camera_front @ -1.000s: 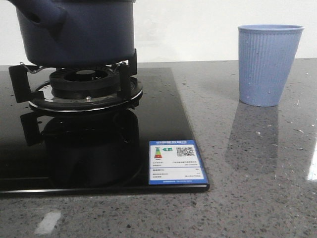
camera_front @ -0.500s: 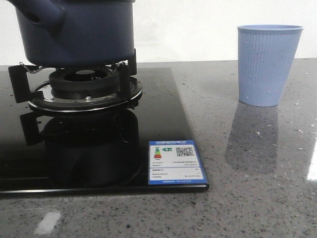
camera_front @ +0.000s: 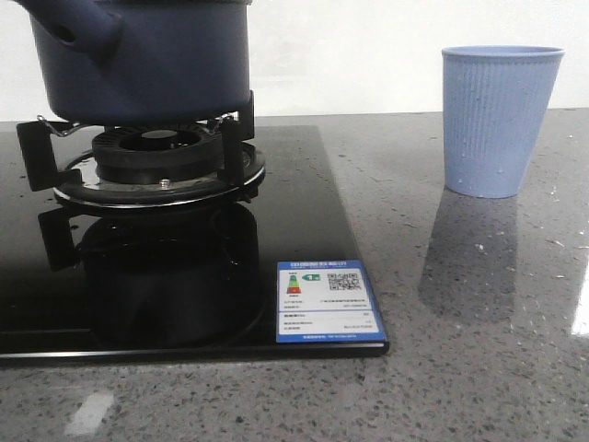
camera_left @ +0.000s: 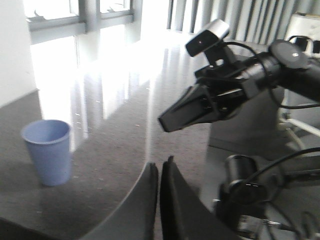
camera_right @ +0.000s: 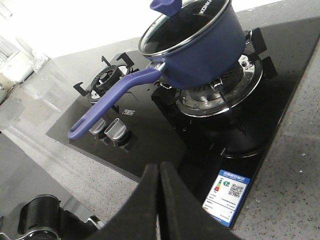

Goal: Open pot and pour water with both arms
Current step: 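Move the left gripper to the blue lid knob and grasp it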

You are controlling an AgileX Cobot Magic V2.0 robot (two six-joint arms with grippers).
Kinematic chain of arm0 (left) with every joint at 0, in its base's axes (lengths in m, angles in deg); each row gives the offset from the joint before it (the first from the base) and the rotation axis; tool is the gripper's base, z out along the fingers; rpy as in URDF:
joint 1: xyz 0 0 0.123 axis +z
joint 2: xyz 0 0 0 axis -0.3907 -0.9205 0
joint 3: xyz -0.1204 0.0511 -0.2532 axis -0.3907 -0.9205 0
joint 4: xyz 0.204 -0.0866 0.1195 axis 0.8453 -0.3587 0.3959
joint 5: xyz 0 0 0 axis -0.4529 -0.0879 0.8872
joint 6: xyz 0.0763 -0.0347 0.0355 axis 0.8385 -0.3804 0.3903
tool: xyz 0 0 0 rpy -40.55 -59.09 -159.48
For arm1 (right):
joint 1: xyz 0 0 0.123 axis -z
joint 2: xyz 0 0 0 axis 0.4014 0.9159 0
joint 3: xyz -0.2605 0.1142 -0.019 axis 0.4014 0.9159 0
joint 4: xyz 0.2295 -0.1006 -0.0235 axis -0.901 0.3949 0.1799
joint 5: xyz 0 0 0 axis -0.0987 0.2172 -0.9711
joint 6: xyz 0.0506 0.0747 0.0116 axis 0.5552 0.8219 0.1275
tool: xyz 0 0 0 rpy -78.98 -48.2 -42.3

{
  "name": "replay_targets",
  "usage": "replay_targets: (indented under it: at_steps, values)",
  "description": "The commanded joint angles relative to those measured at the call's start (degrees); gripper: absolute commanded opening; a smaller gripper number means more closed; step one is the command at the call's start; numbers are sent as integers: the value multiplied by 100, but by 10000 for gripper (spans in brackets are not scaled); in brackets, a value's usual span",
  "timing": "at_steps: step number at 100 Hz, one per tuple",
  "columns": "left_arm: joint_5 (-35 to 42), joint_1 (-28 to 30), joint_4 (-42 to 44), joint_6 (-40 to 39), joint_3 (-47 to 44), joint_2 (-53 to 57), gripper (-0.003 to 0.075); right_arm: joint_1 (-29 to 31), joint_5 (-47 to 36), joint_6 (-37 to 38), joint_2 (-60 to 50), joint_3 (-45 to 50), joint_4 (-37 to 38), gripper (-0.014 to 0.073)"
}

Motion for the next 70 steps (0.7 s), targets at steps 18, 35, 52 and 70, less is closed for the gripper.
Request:
replay_targets:
  at_steps: [18, 35, 52, 70]
  values:
    - [1444, -46, 410, 233, 212, -127, -19, -16, -694, -730, 97, -202, -218, -75]
    - [1314, -46, 902, -637, 216, -614, -19, -16, -989, -1263, 97, -202, -218, -75]
    - [1242, -34, 178, -392, 431, -1296, -19, -16, -1209, -1465, 97, -202, -218, -75]
    - [1055, 126, -520, 346, 1139, -1923, -19, -16, -1446, -1465, 97, -202, -70, -75]
